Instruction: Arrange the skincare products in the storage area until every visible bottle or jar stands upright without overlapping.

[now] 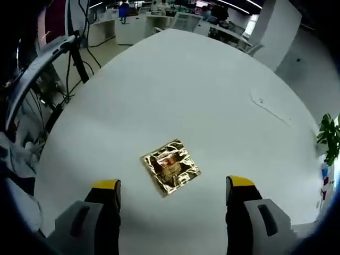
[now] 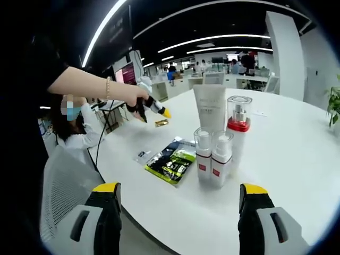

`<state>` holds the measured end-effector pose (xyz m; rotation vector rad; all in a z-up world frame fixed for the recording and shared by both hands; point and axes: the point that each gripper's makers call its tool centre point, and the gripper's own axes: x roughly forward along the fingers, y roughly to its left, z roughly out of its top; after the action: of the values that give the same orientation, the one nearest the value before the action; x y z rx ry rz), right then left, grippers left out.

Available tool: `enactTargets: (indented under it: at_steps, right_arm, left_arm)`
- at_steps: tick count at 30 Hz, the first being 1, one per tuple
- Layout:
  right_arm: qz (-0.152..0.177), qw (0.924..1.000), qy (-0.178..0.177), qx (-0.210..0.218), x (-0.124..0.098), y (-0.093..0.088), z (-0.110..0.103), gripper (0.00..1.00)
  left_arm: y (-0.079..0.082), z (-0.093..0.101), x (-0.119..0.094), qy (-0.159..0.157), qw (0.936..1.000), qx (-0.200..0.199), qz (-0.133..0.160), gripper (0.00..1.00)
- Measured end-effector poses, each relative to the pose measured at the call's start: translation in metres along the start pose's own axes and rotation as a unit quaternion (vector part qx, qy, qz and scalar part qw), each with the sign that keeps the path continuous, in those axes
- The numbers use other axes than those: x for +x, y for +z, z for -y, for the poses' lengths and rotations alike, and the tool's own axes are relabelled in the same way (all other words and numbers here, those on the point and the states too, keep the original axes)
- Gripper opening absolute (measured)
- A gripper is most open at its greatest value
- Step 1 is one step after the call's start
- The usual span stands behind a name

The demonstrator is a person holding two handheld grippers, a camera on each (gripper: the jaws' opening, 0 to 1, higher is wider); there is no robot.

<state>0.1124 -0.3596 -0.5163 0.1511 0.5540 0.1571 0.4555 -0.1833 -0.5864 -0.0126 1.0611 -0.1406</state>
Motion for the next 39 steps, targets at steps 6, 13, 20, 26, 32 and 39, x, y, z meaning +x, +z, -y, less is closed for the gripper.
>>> enactTargets:
  at_steps: [6,13,20,26,32,39]
  right_arm:
    - [0.0,1.0,-0.001,0.004,0.0,-0.001,0.001,0.97]
    - [-0.002,1.0,-0.002,0.007,0.0,-0.002,0.002,0.97]
    - [0.001,0.9999,-0.006,0.012,0.0,-0.001,0.004,0.97]
    - [0.002,0.9999,-0.007,0.013,0.0,-0.001,0.004,0.97]
    - [0.004,0.9998,-0.008,0.015,-0.001,-0.001,0.005,0.97]
    - [0.006,0.9998,-0.01,0.017,-0.001,-0.001,0.006,0.97]
  left_arm:
    - [0.01,0.0,0.013,0.008,0.9997,-0.021,0.004,0.77]
    - [0.007,-0.002,0.017,0.013,0.9988,-0.047,-0.004,0.72]
    - [0.008,-0.005,0.016,0.025,0.999,-0.036,-0.004,0.63]
    - [0.005,-0.003,0.015,0.028,0.999,-0.035,-0.005,0.6]
    - [0.003,-0.008,0.014,0.033,0.9993,-0.018,-0.004,0.55]
    - [0.004,-0.01,0.012,0.038,0.9992,-0.009,-0.003,0.54]
